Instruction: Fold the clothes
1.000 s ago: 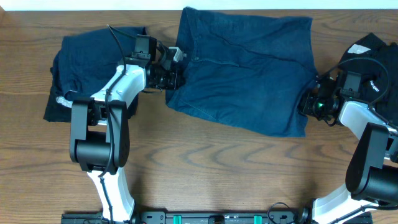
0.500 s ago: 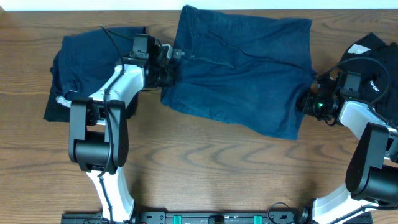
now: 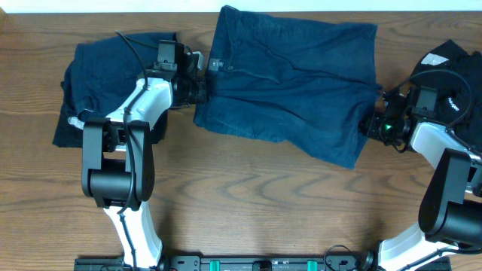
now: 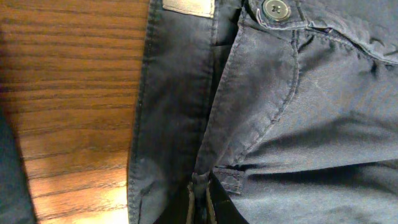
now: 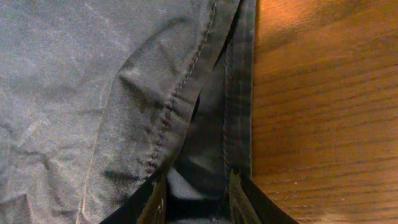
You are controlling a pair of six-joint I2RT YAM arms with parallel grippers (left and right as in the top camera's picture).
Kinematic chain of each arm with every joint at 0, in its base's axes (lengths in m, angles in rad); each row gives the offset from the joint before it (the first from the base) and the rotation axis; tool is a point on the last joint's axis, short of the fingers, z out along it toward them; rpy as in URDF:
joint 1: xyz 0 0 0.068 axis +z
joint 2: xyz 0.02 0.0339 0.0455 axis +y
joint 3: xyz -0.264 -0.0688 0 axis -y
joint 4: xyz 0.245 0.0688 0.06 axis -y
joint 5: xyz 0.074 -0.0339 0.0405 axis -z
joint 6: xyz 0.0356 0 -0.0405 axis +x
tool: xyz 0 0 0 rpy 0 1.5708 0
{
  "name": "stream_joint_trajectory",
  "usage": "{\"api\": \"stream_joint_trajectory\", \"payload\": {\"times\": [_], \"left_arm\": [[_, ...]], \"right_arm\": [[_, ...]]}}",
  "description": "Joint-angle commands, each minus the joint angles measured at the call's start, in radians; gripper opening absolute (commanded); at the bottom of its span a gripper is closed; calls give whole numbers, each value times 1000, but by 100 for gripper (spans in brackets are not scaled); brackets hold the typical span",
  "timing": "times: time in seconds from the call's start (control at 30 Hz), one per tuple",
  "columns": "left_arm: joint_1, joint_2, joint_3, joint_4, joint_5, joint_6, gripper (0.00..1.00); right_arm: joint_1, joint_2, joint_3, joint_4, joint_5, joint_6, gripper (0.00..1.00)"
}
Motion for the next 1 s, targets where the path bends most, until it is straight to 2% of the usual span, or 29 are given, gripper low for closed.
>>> {"api": "stream_joint_trajectory", "payload": {"times": [0.0, 0.27, 0.33, 0.47, 0.53, 0.6, 0.73, 0.83, 0.97], "left_arm": [[17, 2, -2, -3, -58, -9, 6], [16, 2, -18, -34, -57, -8, 9], [16, 2, -29, -36, -57, -8, 25], [16, 2, -40, -56, -56, -9, 28], [16, 1, -39, -59, -56, -8, 31], [16, -12, -30, -58, -56, -3, 37], [16, -89, -8, -63, -45, -2, 48], [16, -154, -8, -93, -45, -1, 63], [16, -206, -8, -198, -45, -1, 66]], "right_arm": [[2, 39, -28, -18, 101, -5, 33], [2, 39, -28, -17, 100, -5, 34], [2, 39, -28, -16, 100, -5, 34], [2, 39, -27, -11, 99, -5, 38], [2, 39, -19, -14, 99, -5, 47], [2, 39, 1, -29, 100, -6, 60], [0, 37, 85, -103, 99, -6, 75], [0, 34, 183, -213, 95, -21, 82], [1, 32, 351, -437, 91, -43, 98]]}}
